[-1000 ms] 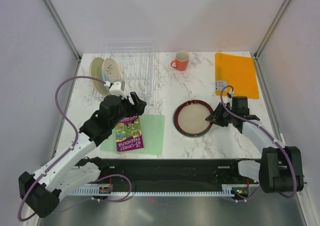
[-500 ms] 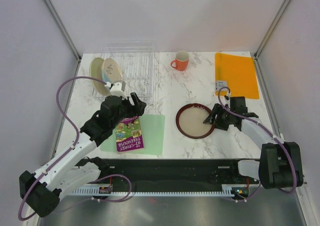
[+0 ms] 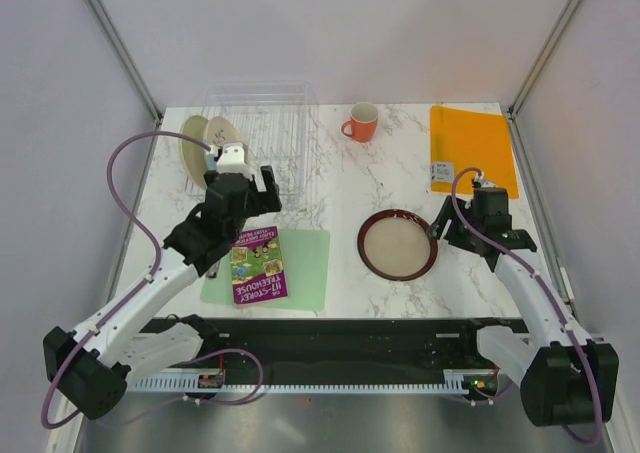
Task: Unload the plates from the dish rack
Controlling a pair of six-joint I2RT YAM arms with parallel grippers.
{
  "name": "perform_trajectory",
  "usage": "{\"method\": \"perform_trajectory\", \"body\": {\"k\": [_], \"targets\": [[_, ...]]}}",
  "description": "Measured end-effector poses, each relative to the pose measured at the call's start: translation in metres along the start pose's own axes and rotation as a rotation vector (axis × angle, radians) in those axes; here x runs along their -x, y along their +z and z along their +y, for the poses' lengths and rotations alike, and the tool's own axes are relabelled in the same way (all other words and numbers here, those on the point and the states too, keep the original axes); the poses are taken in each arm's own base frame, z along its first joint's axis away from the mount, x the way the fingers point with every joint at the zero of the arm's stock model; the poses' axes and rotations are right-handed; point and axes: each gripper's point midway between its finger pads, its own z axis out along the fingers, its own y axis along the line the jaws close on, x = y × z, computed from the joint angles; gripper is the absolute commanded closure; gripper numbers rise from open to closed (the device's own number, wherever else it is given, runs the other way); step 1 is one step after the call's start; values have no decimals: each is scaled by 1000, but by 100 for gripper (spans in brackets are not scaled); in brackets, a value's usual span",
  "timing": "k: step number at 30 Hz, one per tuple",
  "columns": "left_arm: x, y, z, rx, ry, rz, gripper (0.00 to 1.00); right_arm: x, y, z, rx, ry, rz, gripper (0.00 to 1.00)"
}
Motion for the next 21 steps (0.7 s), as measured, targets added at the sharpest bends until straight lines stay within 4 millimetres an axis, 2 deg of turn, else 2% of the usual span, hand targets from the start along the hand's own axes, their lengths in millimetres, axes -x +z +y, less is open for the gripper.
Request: {"method": "perform_trajectory", "body": {"k": [5, 10, 17, 21], "targets": [[36, 19, 25, 154, 83, -58, 0, 15, -16, 6, 27, -26, -90, 23], [69, 47, 61, 336, 148, -105, 0, 14, -10, 5, 22, -33, -75, 23], [83, 79, 126, 544, 151, -93, 0, 8, 0, 2, 13, -32, -34, 23], [82, 102, 141, 590, 161, -67, 0, 9, 3, 2, 15, -36, -33, 23]]}}
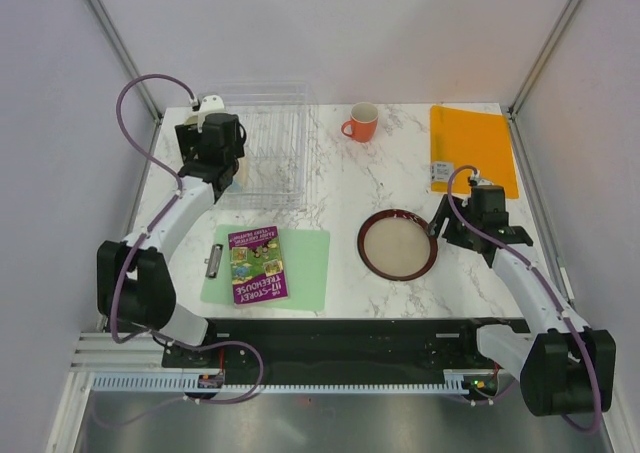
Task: Unload the plates from the dish rack
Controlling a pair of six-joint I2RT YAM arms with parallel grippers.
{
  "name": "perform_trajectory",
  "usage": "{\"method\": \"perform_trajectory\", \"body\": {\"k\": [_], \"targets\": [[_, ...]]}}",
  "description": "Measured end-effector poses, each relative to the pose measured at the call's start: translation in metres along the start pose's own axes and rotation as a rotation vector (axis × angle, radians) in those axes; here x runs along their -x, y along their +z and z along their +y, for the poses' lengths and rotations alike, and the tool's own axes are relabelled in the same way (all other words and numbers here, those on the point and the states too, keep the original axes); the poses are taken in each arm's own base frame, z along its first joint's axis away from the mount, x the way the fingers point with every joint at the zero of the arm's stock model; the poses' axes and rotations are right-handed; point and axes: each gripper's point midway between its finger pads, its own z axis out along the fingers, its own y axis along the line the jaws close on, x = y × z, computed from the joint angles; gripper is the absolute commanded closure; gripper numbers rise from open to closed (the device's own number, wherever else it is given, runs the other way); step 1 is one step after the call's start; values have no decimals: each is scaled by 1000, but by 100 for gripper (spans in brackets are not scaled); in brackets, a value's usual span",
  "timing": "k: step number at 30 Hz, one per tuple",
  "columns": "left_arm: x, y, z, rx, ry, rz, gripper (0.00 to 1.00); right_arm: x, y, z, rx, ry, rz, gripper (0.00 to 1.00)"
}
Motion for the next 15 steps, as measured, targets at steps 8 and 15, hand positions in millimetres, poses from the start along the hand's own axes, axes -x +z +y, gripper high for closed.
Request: {"method": "perform_trajectory", "body": {"k": [8, 15], "targets": [[-18, 37, -6, 32, 24, 56, 4, -2, 7, 0, 0, -1, 16, 23], [-42, 60, -8, 24, 41, 119, 64, -3, 11, -1, 0, 0, 27, 27]]}}
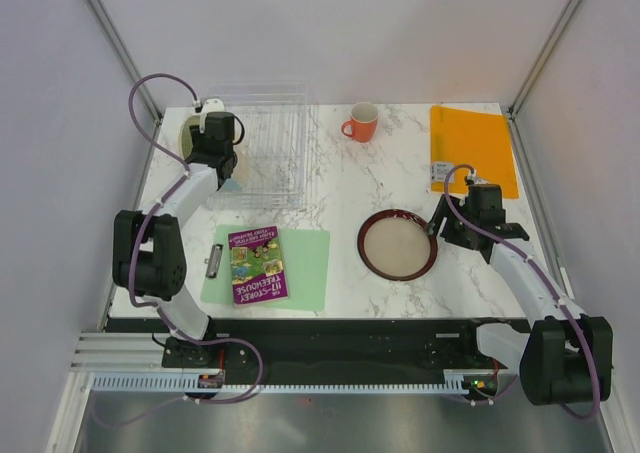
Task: Unload the plates from the dish rack
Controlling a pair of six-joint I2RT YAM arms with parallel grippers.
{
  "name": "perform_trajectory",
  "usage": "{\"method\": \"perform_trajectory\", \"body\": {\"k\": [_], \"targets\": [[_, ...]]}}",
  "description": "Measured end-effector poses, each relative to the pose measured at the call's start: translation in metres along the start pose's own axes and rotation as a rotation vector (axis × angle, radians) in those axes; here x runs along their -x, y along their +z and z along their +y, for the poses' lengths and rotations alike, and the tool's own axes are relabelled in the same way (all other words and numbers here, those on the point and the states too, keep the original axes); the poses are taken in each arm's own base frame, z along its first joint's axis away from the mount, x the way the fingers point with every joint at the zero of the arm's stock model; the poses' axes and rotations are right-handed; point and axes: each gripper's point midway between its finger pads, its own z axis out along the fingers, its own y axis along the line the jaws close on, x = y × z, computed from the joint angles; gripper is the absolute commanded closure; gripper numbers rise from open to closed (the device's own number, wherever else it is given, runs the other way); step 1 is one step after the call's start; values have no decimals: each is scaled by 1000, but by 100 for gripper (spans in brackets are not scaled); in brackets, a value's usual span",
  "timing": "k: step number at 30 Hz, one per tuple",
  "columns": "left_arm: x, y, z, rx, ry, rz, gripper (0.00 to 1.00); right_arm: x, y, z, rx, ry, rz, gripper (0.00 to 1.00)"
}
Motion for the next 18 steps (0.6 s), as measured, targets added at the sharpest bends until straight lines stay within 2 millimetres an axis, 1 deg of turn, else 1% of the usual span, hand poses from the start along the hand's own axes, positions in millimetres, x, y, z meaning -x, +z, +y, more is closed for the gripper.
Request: {"method": "perform_trajectory", "body": {"k": [2, 3, 4, 5, 7, 9, 14, 18], "targets": [[-2, 1, -3, -17, 0, 6, 78, 0, 1, 0, 0, 0, 1, 27], [1, -1, -5, -32, -8, 0, 93, 0, 1, 0, 1, 0, 1, 27], [9, -5, -12, -67, -23, -15, 98, 0, 1, 0, 3, 0, 2, 27], [15, -10, -23, -125, -28, -27, 98, 0, 1, 1, 4, 0, 1, 28], [16, -13, -27, -127, -12, -32, 98, 0, 1, 1, 6, 0, 2, 27], [15, -12, -25, -130, -24, -25, 98, 0, 1, 1, 6, 0, 3, 28], [16, -16, -22, -137, -29, -21, 98, 0, 1, 1, 7, 0, 3, 28], [20, -29, -15, -144, -25, -14, 98, 0, 1, 1, 7, 0, 3, 27]]}}
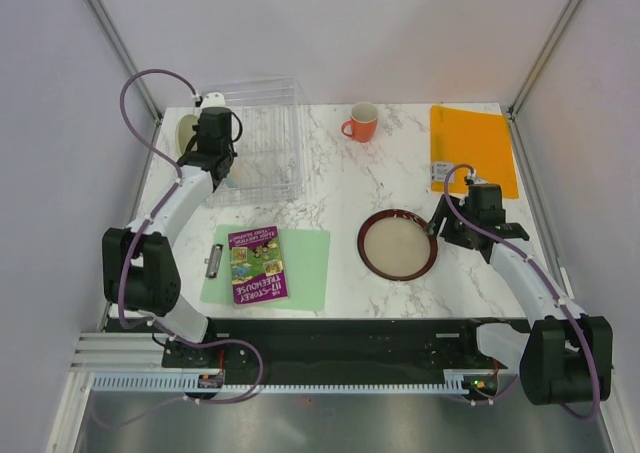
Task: Unload the plates from the dish rack
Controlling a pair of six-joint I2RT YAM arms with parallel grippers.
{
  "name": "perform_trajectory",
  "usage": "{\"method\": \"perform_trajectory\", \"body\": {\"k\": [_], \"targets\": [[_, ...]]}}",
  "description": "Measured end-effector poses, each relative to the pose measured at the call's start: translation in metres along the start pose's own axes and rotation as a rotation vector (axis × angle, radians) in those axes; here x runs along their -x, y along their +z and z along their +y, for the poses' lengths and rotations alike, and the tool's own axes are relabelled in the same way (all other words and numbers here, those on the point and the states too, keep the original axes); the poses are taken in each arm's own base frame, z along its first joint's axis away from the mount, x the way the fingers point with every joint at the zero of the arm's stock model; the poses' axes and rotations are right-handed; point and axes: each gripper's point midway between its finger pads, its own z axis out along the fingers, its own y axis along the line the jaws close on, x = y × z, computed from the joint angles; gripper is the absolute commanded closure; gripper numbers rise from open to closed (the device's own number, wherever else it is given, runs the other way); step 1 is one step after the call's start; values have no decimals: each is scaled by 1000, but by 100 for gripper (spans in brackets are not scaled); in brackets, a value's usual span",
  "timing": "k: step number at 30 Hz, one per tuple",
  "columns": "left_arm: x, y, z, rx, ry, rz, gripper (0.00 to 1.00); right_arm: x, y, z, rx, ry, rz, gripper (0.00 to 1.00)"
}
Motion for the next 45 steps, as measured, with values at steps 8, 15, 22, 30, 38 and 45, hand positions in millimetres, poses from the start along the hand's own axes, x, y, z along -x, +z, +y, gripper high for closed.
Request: {"method": "perform_trajectory", "body": {"k": [8, 15, 22, 30, 38, 45], "targets": [[44, -58, 23, -24, -38, -82, 98, 0, -1, 2, 8, -1, 0, 27], [70, -135, 16, -265, -145, -171, 98, 8, -18, 24, 122, -14, -44, 26], [1, -170, -45, -650, -296, -7, 98, 26, -51, 72, 358, -20, -138, 25], [-111, -188, -97, -868, -419, 333, 98, 18, -64, 122, 556, -23, -130, 25], [-82, -234, -141, -1098, -430, 253, 98, -10, -54, 154, 653, -5, -51, 25], [-80, -250, -160, -1180, -439, 250, 98, -25, -49, 180, 702, -22, -14, 26]]}}
